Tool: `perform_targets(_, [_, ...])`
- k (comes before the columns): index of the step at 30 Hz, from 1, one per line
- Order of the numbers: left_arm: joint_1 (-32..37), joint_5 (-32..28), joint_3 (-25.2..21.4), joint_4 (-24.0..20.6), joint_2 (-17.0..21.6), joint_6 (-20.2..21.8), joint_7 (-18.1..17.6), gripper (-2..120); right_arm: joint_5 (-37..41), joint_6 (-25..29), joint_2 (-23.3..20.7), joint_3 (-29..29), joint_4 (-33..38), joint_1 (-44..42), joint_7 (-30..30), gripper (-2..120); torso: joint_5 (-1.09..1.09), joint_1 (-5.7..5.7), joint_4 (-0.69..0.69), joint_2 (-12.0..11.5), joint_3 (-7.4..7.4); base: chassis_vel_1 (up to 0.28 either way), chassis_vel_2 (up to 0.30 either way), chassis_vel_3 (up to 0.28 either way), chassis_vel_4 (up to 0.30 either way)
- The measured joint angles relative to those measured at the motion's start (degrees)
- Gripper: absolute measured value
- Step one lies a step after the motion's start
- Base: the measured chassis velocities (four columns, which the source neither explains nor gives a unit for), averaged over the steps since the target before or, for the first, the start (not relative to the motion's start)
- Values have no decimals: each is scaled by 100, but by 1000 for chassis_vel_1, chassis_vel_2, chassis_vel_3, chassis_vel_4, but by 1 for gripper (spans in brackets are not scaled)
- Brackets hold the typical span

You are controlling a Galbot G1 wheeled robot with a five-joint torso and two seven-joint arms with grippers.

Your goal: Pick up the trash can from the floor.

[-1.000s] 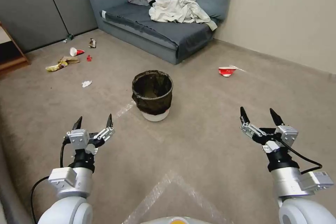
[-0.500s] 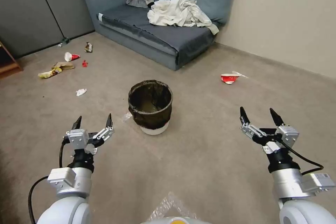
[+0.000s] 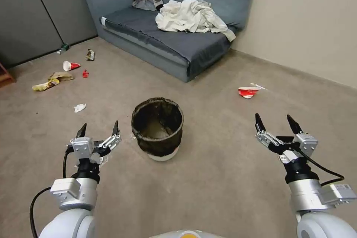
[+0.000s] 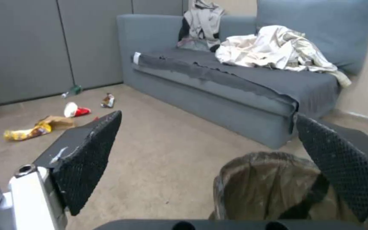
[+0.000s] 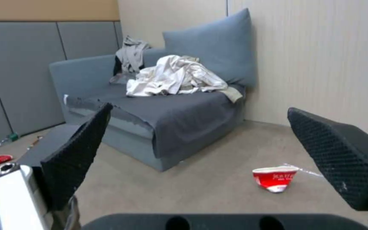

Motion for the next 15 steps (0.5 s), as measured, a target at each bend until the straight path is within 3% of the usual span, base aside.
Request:
perform_targets(9, [0,-4,2,2,0,4,-5,100,0,2,-1,-2,0,2,-1,100,1,0,1,0,0,-156,157,152,-161])
perform_targets(11, [-98,-250,48,163,97,205,-239,100,-64,98,3,-23,-58,43,-61,100,5,0,3,1,-1,-163,164,168,-157])
perform_targets(12, [-238,-448,89,314,226,495,-448,100,-105,157,6,-48,-97,73,-107,100,5,0,2,0,0,-146,125,145,-150])
perform_targets(13, [-238,-448,89,314,226,495,-448,100,-105,157,6,-48,-97,73,-107,100,5,0,2,0,0,-146,125,145,-150])
perform_targets(14, [-446,-752,168,430,403,971,-690,100,-142,203,5,-65,-126,90,-146,100,-7,1,-1,-1,1,-122,125,118,-146])
perform_targets(15, [-582,-986,229,481,531,1339,-931,100,-151,219,3,-70,-132,99,-159,100,5,0,-1,0,0,-104,105,118,-88])
